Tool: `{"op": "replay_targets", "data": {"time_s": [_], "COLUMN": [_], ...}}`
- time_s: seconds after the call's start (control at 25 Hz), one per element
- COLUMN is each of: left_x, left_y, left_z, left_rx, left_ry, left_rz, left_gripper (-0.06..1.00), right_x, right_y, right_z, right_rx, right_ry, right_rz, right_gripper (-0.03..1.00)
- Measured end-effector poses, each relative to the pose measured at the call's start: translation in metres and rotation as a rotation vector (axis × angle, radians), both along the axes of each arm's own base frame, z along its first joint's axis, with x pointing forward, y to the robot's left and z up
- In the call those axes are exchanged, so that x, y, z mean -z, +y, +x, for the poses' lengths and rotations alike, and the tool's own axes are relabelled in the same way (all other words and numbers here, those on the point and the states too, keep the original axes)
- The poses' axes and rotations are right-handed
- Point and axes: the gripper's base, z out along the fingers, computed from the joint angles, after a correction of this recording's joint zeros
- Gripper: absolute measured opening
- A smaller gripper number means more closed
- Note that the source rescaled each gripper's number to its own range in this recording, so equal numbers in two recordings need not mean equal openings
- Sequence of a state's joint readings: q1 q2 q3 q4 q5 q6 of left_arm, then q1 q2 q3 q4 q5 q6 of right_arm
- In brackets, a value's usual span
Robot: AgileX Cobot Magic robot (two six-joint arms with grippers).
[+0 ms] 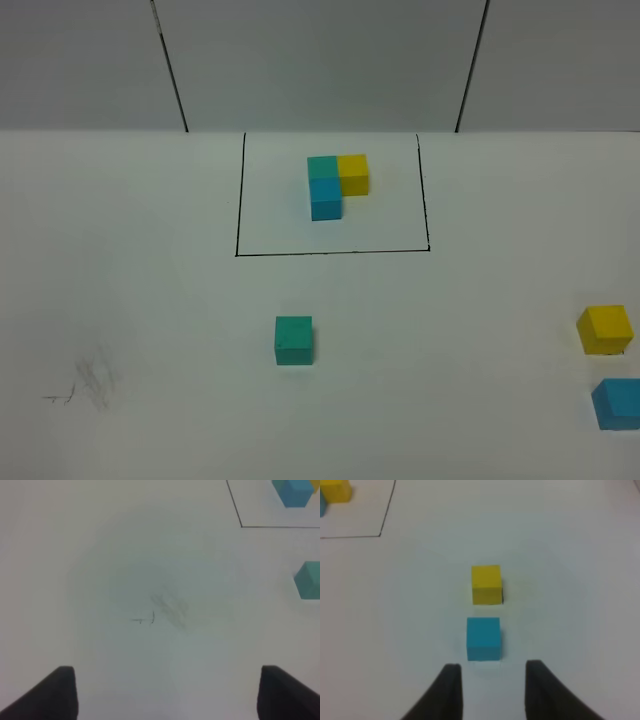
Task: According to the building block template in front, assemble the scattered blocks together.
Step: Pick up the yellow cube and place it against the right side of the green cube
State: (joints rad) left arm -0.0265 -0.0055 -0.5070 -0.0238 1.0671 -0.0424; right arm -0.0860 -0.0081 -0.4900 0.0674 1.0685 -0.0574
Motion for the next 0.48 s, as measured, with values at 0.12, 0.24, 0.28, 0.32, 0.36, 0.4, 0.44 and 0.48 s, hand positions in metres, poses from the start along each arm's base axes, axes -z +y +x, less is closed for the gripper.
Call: {"op": "replay_targets", "data": {"time_s": [0.12, 0.24, 0.28, 0.32, 0.36, 0.4, 0.44, 0.48], "left_x": [0.0, 0.0, 0.0, 0.0, 0.0, 0.0, 0.0, 0.0], "left_y": [0.0, 0.0, 0.0, 0.0, 0.0, 0.0, 0.0, 0.0], "left_z": [0.0, 0.0, 0.0, 0.0, 0.0, 0.0, 0.0, 0.0], "left_rx": [0.0, 0.0, 0.0, 0.0, 0.0, 0.0, 0.0, 0.0], "left_ry": [0.0, 0.0, 0.0, 0.0, 0.0, 0.0, 0.0, 0.0], "left_rz": [0.0, 0.0, 0.0, 0.0, 0.0, 0.0, 0.0, 0.0], "left_gripper": [0.6, 0.6, 0.6, 0.6, 0.6, 0.6, 0.6, 0.6], "right_x": [0.0, 0.0, 0.0, 0.0, 0.0, 0.0, 0.0, 0.0], "right_y": [0.0, 0.0, 0.0, 0.0, 0.0, 0.0, 0.0, 0.0], "right_z": [0.0, 0.0, 0.0, 0.0, 0.0, 0.0, 0.0, 0.0], "right_rx": [0.0, 0.0, 0.0, 0.0, 0.0, 0.0, 0.0, 0.0], "right_ry": [0.0, 0.0, 0.0, 0.0, 0.0, 0.0, 0.0, 0.0], "right_rz": [0.0, 0.0, 0.0, 0.0, 0.0, 0.0, 0.0, 0.0], "right_gripper": [0.0, 0.0, 0.0, 0.0, 0.0, 0.0, 0.0, 0.0]}}
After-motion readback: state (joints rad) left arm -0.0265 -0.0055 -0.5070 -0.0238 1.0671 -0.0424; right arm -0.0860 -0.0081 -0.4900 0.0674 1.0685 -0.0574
